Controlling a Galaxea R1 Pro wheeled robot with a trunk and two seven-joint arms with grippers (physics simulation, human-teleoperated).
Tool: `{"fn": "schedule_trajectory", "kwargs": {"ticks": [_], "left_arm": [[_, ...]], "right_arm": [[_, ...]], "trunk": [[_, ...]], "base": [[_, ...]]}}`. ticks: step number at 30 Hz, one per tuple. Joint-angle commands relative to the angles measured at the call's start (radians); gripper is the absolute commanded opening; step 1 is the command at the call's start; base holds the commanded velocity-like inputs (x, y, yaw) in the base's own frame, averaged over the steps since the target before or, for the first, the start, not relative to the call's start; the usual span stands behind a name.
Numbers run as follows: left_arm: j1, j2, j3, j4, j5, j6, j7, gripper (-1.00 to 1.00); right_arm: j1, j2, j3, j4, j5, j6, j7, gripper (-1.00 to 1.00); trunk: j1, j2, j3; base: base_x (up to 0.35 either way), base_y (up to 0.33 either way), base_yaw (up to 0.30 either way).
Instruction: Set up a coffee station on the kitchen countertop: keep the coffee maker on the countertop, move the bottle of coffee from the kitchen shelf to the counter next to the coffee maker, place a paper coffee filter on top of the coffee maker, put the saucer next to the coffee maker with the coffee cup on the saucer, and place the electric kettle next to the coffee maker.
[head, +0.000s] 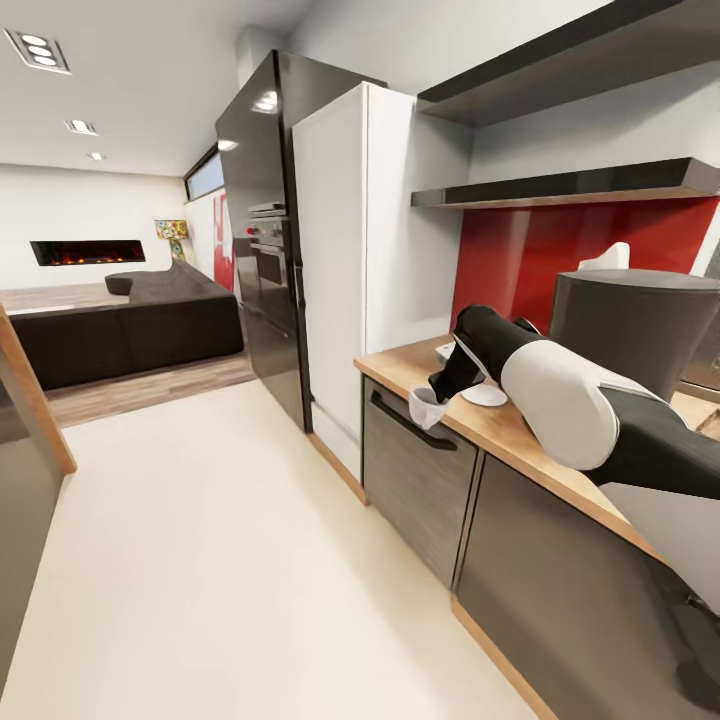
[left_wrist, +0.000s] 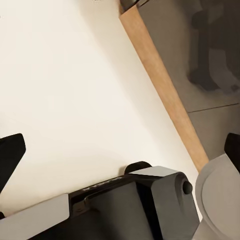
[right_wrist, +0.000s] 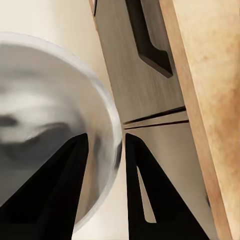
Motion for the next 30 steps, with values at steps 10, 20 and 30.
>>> {"fn": "schedule_trajectory", "kwargs": {"ticks": [10, 20, 30], "left_arm": [[-0.001, 0.0, -0.008, 0.0, 0.006, -0.009, -0.001, 1.0], [-0.001, 0.0, -0.008, 0.0, 0.006, -0.009, -0.001, 1.0], [-0.001, 0.0, -0.008, 0.0, 0.007, -0.009, -0.001, 1.0]], "right_arm": [[-0.001, 0.0, -0.007, -0.002, 0.01, 0.004, 0.006, -1.0], [0.0, 0.0, -0.007, -0.002, 0.01, 0.004, 0.006, -1.0], [-0.001, 0.0, -0.007, -0.002, 0.01, 0.003, 0.006, -1.0]], "trunk": [[0.0, -0.001, -0.001], [0.0, -0.001, -0.001], [0.0, -0.001, -0.001]], "base": [[0.195, 0.167, -0.002], [0.134, 0.11, -0.111], [0.008, 0.006, -0.218]]}}
